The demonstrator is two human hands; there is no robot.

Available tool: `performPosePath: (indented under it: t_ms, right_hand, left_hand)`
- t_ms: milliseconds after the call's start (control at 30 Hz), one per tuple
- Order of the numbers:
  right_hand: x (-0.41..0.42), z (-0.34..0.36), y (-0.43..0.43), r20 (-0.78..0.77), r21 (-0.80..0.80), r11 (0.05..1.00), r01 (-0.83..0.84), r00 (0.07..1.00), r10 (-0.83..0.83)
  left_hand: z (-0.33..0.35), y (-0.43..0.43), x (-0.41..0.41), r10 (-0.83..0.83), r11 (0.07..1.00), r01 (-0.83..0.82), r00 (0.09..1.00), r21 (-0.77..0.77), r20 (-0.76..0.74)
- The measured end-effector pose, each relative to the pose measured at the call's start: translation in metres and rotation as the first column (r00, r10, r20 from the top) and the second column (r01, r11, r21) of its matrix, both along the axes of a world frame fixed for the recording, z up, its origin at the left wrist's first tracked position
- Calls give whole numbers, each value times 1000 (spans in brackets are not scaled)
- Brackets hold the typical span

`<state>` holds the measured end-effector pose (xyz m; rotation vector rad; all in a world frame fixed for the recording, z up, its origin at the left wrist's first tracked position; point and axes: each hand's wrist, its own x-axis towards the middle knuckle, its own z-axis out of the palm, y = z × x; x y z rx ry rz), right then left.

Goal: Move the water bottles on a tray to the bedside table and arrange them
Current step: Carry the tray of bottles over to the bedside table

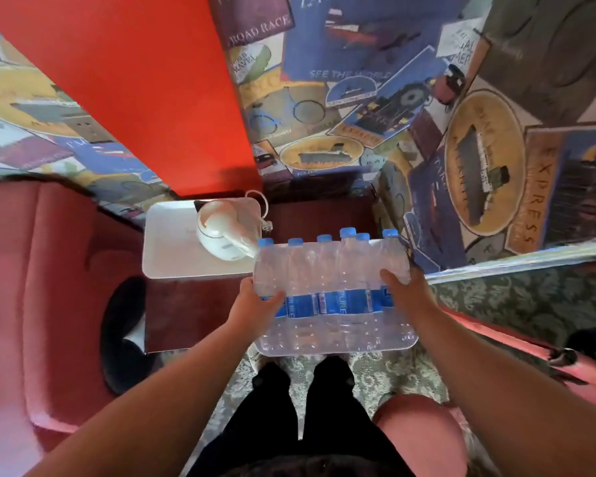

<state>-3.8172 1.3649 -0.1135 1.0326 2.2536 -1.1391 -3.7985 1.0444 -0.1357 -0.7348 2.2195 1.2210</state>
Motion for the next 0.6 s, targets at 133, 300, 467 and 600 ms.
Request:
performPosePath:
  t_ms: [133, 300, 467, 600]
  right_hand:
    - [-22, -32, 12, 27, -18, 1000, 17, 999, -16]
    - [-43, -76, 20, 78, -87, 995, 50, 996, -43]
    - [-66, -113, 20, 108, -155, 984, 87, 992, -71]
    - [-77, -137, 15, 102, -137, 986, 92, 992, -78]
  left_hand:
    - [-31, 17, -23, 47, 999, -47, 995, 3, 89]
    - [-75, 30, -44, 100, 995, -99, 988, -9, 118]
    - [-108, 30, -64, 125, 992, -124, 976, -16, 177]
    - [-128, 33, -76, 166, 986, -160, 964, -46, 206]
